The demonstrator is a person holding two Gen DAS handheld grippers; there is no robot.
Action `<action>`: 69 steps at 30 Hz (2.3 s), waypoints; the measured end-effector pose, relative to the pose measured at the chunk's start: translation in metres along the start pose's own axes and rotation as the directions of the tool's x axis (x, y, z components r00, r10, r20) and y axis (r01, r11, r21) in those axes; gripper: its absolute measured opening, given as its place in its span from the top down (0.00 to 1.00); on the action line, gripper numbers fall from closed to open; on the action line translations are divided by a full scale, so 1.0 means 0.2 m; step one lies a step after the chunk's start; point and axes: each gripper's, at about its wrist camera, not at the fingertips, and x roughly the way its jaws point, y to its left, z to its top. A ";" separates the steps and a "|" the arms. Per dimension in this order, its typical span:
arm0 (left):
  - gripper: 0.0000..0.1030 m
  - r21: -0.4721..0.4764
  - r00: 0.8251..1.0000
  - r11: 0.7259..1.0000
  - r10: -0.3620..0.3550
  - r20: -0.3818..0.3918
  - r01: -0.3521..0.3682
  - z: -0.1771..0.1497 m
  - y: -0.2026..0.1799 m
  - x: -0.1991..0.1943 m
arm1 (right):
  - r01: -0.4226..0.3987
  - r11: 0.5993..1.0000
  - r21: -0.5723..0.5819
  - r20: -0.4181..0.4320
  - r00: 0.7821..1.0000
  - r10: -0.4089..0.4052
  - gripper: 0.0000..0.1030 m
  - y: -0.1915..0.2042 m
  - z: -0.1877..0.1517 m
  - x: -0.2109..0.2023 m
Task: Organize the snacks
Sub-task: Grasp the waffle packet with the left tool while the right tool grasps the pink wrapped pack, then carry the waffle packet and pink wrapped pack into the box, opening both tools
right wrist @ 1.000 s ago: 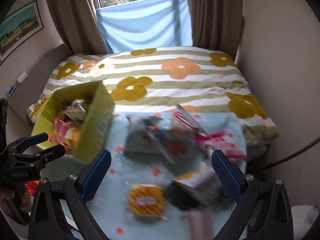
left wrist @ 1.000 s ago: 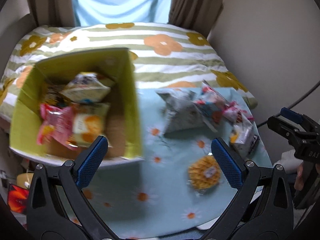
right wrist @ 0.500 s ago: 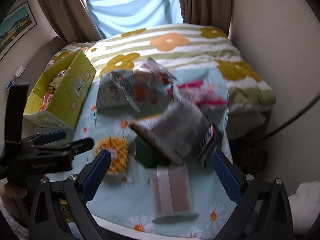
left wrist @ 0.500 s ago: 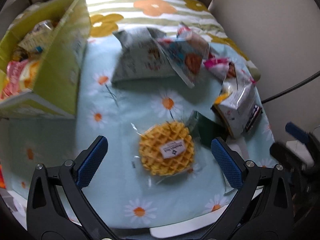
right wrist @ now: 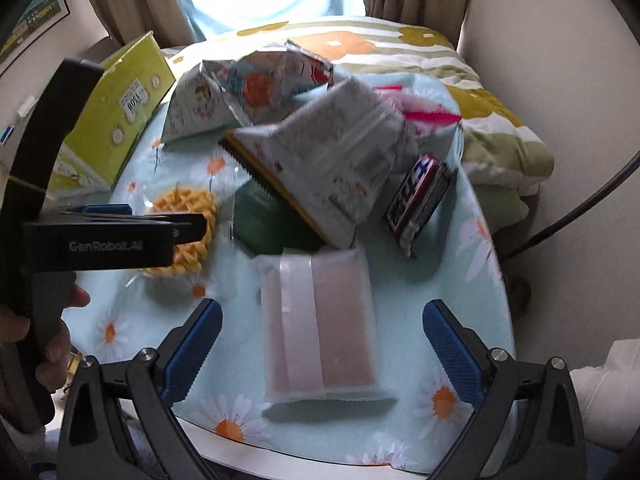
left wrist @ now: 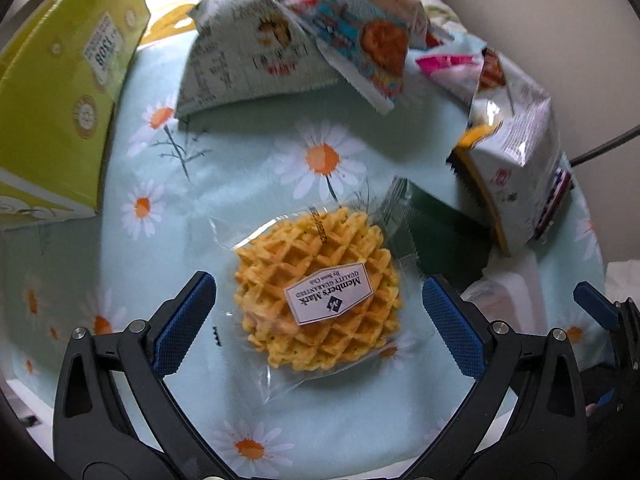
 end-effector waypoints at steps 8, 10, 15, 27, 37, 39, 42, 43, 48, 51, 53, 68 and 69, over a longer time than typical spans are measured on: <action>0.00 0.061 0.995 0.993 0.100 0.019 -0.101 -0.01 -0.10 0.08 | 0.014 0.999 -0.033 0.000 1.000 -0.014 0.03 0.02 -0.03 0.06; 0.00 0.064 0.994 0.992 0.104 0.028 -0.105 0.00 -0.11 0.08 | 0.017 0.999 -0.042 -0.001 1.000 -0.017 0.03 0.02 -0.03 0.08; 0.00 0.078 0.995 0.992 0.094 0.039 -0.097 -0.01 -0.13 0.10 | 0.021 0.998 -0.052 -0.007 1.000 -0.021 0.03 0.02 -0.04 0.12; 0.07 0.081 0.999 0.996 0.048 -0.012 -0.047 -0.03 -0.07 0.15 | 0.024 0.996 -0.083 -0.010 1.000 -0.025 0.03 0.05 -0.05 0.15; 0.25 0.118 1.000 0.993 0.005 -0.008 -0.004 -0.05 -0.07 0.07 | 0.035 0.994 -0.103 -0.007 0.999 -0.036 0.09 0.08 -0.05 0.17; 0.26 0.116 1.000 0.993 -0.004 -0.007 0.005 -0.05 -0.07 0.06 | 0.037 0.994 -0.106 -0.008 0.999 -0.039 0.18 0.09 -0.05 0.18; 0.28 0.111 1.000 0.994 -0.012 -0.008 0.013 -0.05 -0.09 0.03 | 0.028 0.993 -0.116 -0.028 0.999 -0.032 0.34 0.10 -0.06 0.20; 0.28 0.111 1.000 0.994 -0.013 -0.010 0.014 -0.06 -0.09 0.03 | 0.037 0.991 -0.126 -0.020 0.999 -0.040 0.39 0.11 -0.06 0.20; 0.28 0.101 0.999 0.995 -0.026 -0.020 0.028 -0.05 -0.08 0.03 | 0.034 0.992 -0.122 -0.015 0.999 -0.036 0.44 0.11 -0.06 0.19; 0.28 0.093 0.999 0.995 -0.033 -0.027 0.035 -0.04 -0.06 0.04 | 0.039 0.992 -0.123 -0.013 0.999 -0.040 0.44 0.10 -0.06 0.18; 0.28 0.086 0.999 0.995 -0.037 -0.028 0.039 -0.03 -0.04 0.04 | 0.037 0.992 -0.120 -0.013 0.999 -0.039 0.44 0.10 -0.06 0.16; 0.29 -0.017 0.987 0.997 -0.079 0.140 0.082 0.08 0.18 -0.39 | 0.015 0.992 -0.123 0.081 0.997 -0.005 0.44 0.12 0.13 -0.15; 0.29 -0.023 0.984 0.996 -0.078 0.161 0.083 0.09 0.18 -0.44 | 0.007 0.992 -0.125 0.089 0.996 0.004 0.44 0.13 0.16 -0.17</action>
